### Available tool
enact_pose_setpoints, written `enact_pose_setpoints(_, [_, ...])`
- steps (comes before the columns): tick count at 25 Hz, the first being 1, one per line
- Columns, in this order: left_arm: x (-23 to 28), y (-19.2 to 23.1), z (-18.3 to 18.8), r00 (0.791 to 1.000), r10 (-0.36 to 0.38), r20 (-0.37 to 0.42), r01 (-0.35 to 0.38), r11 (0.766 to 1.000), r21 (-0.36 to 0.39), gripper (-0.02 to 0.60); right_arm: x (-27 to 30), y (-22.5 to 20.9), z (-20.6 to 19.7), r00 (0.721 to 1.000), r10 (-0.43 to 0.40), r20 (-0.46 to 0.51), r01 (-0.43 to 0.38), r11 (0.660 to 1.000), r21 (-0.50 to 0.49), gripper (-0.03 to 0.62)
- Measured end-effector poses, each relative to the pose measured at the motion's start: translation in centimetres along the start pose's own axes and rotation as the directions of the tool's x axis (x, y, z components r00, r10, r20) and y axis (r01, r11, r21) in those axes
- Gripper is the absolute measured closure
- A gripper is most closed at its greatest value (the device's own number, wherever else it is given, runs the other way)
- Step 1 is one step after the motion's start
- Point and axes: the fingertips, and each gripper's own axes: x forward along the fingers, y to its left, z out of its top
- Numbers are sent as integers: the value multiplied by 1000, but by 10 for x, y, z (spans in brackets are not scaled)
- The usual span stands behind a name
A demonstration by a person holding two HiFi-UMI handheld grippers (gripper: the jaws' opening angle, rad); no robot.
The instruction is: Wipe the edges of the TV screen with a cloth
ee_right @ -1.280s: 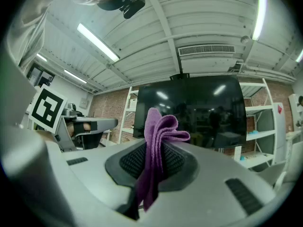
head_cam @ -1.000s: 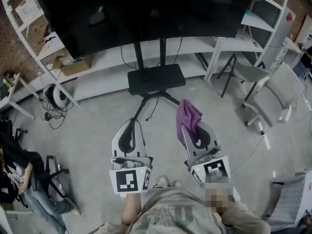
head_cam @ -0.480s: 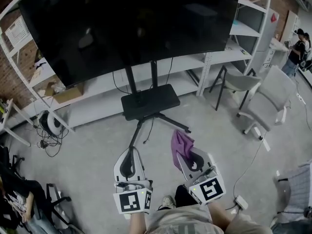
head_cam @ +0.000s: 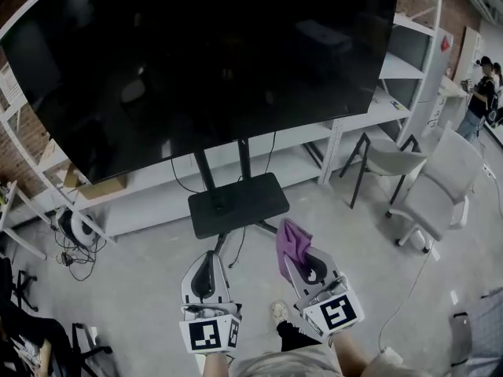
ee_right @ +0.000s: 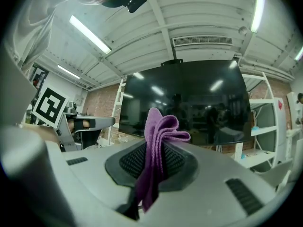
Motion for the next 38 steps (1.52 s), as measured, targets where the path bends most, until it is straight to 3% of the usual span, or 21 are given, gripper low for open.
enact_pose_setpoints(8, [110, 20, 4, 995, 91, 47, -93, 995, 33, 566, 106, -90, 0, 998, 50, 38, -50, 999, -7, 531])
enact_pose_setpoints(17, [179, 49, -14, 986, 165, 14, -165, 986, 17, 566, 178, -131, -22, 996, 87, 6, -88, 996, 30, 531])
enact_pose_setpoints(30, [278, 65, -13, 995, 73, 65, -73, 997, -9, 566, 252, -168, 8, 995, 29, 96, -28, 1000, -10, 531])
enact_pose_setpoints(38, [314, 84, -6, 996, 1, 86, 0, 1000, -8, 566, 281, -172, 12, 995, -26, 97, 29, 999, -28, 531])
